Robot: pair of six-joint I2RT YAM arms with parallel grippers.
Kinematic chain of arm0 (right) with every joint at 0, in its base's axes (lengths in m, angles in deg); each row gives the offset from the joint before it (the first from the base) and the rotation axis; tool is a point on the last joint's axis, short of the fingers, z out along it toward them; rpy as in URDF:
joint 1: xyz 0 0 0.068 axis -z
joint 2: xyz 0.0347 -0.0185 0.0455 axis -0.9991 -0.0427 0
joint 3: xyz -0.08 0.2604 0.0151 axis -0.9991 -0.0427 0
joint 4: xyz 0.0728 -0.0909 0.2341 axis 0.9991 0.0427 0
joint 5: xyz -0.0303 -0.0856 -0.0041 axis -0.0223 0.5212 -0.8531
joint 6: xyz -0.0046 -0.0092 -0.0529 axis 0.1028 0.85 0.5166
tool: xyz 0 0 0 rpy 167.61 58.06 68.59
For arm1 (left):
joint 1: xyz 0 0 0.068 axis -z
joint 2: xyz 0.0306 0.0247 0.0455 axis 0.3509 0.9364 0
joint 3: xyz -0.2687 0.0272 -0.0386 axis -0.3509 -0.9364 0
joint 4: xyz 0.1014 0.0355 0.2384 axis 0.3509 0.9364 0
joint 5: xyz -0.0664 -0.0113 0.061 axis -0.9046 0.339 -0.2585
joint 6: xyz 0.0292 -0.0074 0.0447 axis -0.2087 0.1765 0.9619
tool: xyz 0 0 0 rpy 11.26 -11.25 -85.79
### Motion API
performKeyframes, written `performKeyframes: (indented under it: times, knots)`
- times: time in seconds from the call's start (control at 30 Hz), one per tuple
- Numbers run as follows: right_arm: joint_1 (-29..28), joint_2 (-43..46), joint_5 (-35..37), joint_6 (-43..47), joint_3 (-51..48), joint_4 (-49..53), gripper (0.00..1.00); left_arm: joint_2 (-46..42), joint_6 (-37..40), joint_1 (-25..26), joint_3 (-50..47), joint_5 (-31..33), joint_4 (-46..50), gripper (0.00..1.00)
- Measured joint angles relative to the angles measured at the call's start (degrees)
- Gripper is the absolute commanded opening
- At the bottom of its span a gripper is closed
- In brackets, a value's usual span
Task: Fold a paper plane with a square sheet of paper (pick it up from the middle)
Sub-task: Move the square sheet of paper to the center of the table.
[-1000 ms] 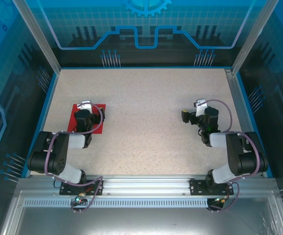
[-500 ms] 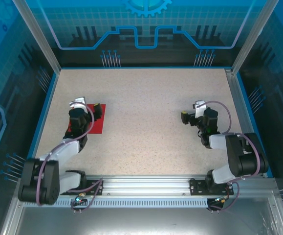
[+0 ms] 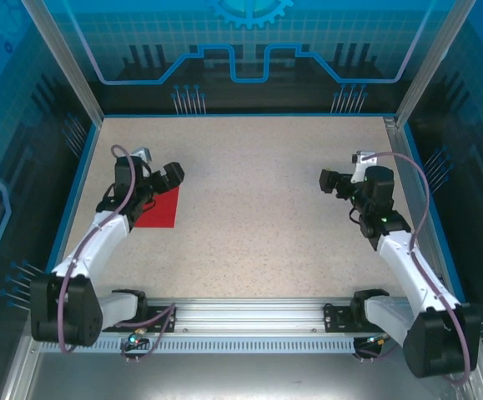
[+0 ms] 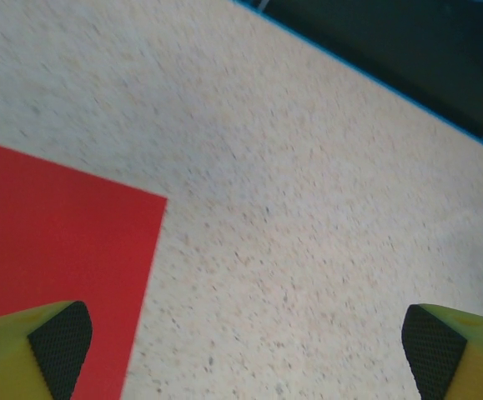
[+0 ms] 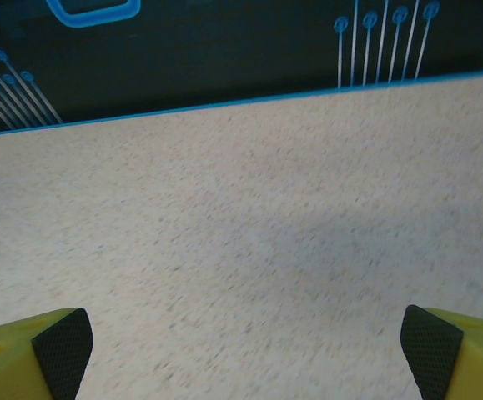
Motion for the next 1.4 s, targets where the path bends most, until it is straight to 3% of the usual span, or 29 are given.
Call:
performKeyframes:
  times: [0.13,0.33,0.6,1.03,1.2,1.4]
  knots:
    - [-0.02,0.87,-6.47,-5.99,-0.31,5.27,0.99,5.49,-1.01,0.0,1.95,-3.65,3.72,0.99]
    - [-3.69,-1.49,-12.24,-12.41,-1.31,6.08,0.99,12.2,-1.6,-0.26,5.31,-2.23,8.94,0.99]
    - [-12.79,-8.26,-11.02,-13.84,1.07,7.67,0.99,21.68,-3.93,-2.67,8.35,-1.75,11.1,0.99]
    - [-13.25,-9.51,-6.82,-18.32,1.01,7.37,0.99,25.92,-13.03,-2.54,6.58,-7.1,9.4,0.99]
    - [-13.25,-9.88,-5.57,-19.45,0.94,7.87,0.99,27.12,-17.07,2.32,6.58,-7.93,5.33,0.99]
    - [-13.25,-11.34,-3.76,-21.4,0.94,9.49,0.99,30.73,-23.58,15.43,9.22,-9.64,-0.52,0.99]
